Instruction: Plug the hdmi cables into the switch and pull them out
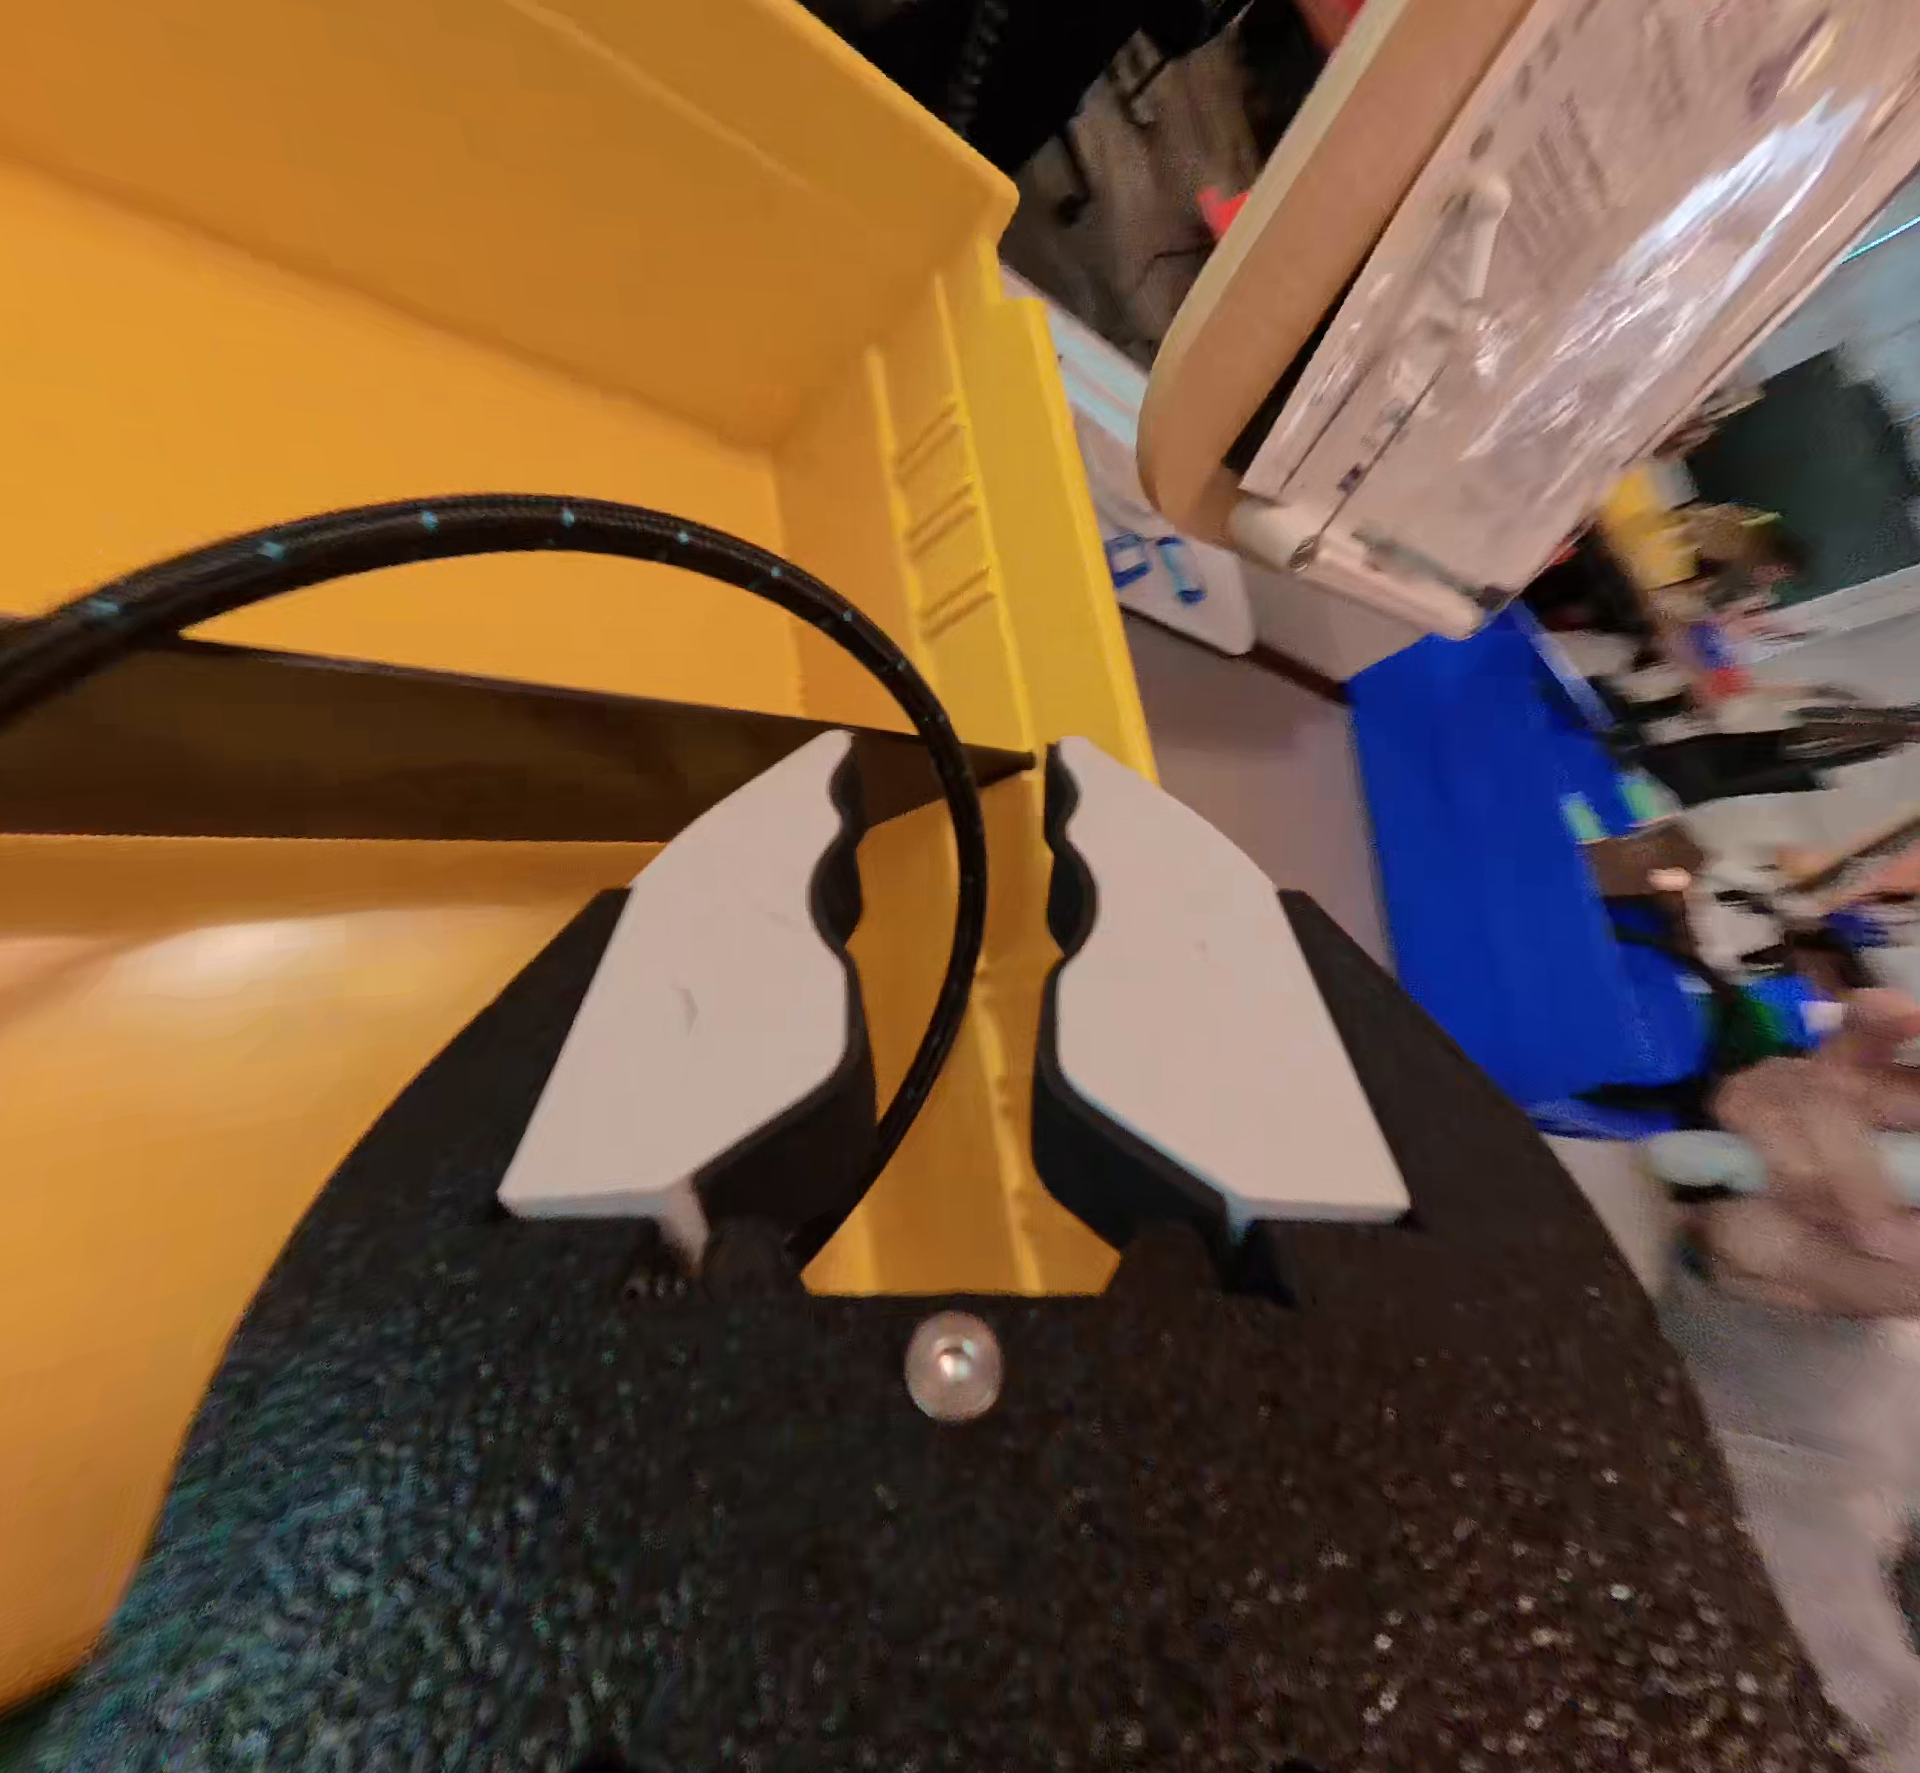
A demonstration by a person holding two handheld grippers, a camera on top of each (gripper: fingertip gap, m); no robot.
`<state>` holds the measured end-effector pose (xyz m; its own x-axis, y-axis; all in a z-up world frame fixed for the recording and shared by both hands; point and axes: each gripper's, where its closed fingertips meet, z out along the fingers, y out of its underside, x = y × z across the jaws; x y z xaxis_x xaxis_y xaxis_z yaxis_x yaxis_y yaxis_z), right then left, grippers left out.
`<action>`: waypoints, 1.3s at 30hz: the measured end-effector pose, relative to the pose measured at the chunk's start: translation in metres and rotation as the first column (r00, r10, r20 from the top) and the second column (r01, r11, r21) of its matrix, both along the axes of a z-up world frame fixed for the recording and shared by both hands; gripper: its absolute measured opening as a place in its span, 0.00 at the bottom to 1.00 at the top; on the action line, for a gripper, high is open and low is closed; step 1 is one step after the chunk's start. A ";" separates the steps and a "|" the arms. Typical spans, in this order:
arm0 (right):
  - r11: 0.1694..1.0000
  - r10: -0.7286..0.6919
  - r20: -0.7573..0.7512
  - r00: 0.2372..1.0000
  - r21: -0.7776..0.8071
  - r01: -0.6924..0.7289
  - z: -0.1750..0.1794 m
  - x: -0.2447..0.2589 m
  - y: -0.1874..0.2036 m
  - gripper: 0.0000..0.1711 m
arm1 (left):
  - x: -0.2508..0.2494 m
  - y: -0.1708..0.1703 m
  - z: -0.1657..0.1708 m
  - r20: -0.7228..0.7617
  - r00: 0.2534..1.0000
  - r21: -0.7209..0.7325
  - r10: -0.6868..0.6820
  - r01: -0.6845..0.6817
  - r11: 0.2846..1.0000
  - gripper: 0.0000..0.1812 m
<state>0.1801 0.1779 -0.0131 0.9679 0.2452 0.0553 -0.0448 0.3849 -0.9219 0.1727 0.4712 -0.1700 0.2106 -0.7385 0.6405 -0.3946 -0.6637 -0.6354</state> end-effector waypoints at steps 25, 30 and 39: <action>1.000 -0.010 0.014 1.000 -0.007 0.010 -0.002 0.008 -0.007 0.42 | 0.007 -0.032 -0.008 0.057 0.987 -0.074 -0.150 0.154 0.985 0.03; 0.999 -0.042 0.022 0.999 -0.001 0.042 0.000 0.015 -0.014 0.42 | -0.019 -0.046 0.043 0.201 0.954 0.173 -0.222 0.188 0.967 0.03; 0.993 -0.107 0.042 0.993 0.044 0.105 0.016 0.026 -0.037 0.42 | -0.064 -0.147 0.129 0.108 0.776 0.680 -0.621 0.398 0.615 0.03</action>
